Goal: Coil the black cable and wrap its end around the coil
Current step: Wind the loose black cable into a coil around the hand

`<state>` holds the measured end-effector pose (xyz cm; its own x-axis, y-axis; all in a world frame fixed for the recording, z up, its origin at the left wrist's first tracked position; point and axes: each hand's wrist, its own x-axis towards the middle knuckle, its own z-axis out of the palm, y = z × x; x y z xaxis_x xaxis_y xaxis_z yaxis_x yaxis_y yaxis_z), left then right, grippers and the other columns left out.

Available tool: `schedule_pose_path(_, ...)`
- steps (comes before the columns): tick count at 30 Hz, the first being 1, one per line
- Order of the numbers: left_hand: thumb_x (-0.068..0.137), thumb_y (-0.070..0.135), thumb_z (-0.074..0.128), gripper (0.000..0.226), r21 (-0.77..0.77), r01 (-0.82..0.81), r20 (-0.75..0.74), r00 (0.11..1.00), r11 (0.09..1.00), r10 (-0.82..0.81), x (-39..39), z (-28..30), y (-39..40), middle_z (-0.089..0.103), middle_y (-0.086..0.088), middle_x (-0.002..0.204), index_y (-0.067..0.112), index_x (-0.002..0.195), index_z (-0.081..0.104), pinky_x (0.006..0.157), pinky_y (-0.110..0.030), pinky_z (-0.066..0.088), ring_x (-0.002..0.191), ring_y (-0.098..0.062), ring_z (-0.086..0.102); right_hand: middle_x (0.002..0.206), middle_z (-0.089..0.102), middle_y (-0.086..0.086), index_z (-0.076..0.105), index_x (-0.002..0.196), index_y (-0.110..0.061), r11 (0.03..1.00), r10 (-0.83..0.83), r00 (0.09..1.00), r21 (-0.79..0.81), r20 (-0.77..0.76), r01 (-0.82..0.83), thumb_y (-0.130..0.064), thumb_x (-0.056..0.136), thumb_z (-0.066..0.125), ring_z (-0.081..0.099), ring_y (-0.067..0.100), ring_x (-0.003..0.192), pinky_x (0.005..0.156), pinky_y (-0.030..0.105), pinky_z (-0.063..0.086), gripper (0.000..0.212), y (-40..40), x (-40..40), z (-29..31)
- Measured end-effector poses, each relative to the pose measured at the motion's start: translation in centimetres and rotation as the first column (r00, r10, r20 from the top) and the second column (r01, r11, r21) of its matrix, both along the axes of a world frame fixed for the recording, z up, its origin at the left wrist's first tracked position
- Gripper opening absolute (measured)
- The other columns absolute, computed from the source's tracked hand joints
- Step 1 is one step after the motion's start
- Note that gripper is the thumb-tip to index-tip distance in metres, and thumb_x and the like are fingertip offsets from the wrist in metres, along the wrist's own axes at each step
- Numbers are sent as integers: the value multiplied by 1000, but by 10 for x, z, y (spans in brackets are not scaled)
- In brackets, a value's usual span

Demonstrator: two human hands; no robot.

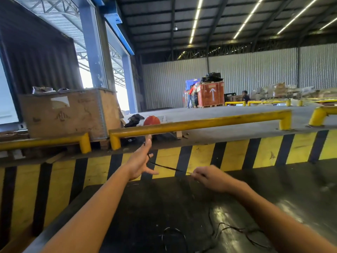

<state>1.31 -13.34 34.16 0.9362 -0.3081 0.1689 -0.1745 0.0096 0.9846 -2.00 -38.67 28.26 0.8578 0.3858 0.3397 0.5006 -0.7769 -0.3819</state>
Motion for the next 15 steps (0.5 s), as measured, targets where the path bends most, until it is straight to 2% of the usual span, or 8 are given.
schedule_pose_path(2, 93, 55, 35, 58, 335, -24, 38, 999, 942, 12, 5, -12, 7, -3, 5, 161, 47, 146, 12, 66, -49, 60, 144, -34, 9, 76, 58, -11, 58, 85, -25, 1000, -20, 995, -19, 102, 22, -34, 96, 44, 57, 2, 73, 65, 16, 39, 20, -14, 3, 20)
schedule_pose_path(3, 95, 53, 33, 57, 448, -28, 34, 999, 894, 14, 6, -18, 8, -2, 3, 160, 46, 147, 11, 65, -47, 60, 144, -35, 9, 73, 57, -13, 58, 82, -26, 1000, -18, 988, -12, 157, 20, -33, 95, 47, 55, 0, 70, 62, 15, 38, 18, -17, 5, 30)
schedule_pose_path(5, 96, 51, 34, 55, 490, 0, -6, 1000, 872, 3, 6, -27, 6, -1, 3, 160, 45, 146, 14, 67, -48, 60, 144, -36, 9, 69, 54, -16, 58, 80, -26, 1000, -3, 968, 24, 250, -4, -31, 93, 52, 52, 0, 65, 59, 15, 36, 16, -18, 9, 49)
schedule_pose_path(7, 94, 52, 39, 54, 335, 37, -48, 999, 942, -22, 5, -27, 1, 2, 2, 160, 47, 144, 20, 70, -50, 59, 143, -36, 13, 70, 56, -13, 61, 81, -23, 996, -8, 946, 83, 323, -20, -29, 93, 53, 53, 1, 66, 58, 16, 37, 15, -15, 14, 61)
schedule_pose_path(10, 90, 54, 47, 59, -64, 3, -130, 991, 998, -11, 5, -12, 4, 12, -2, 159, 47, 144, 24, 75, -58, 56, 142, -39, 19, 79, 64, -3, 65, 85, -16, 982, -99, 927, 188, 363, 31, -27, 92, 54, 57, 8, 74, 65, 26, 43, 17, -16, 21, 61)
schedule_pose_path(13, 93, 50, 44, 59, -442, -92, -152, 988, 892, 26, 14, 7, 22, 16, -10, 159, 42, 146, 19, 73, -58, 56, 138, -45, 25, 80, 63, -8, 67, 89, -16, 988, -124, 949, 124, 290, 91, -31, 92, 53, 55, 1, 72, 66, 26, 43, 20, -22, 23, 39)
schedule_pose_path(15, 96, 49, 39, 58, -582, -159, -152, 985, 798, 85, 21, 16, 32, 17, -13, 158, 38, 147, 15, 76, -60, 54, 136, -48, 27, 82, 63, -10, 68, 94, -17, 999, -31, 976, -14, 217, 34, -33, 93, 51, 52, -5, 71, 67, 20, 41, 24, -17, 21, 23)
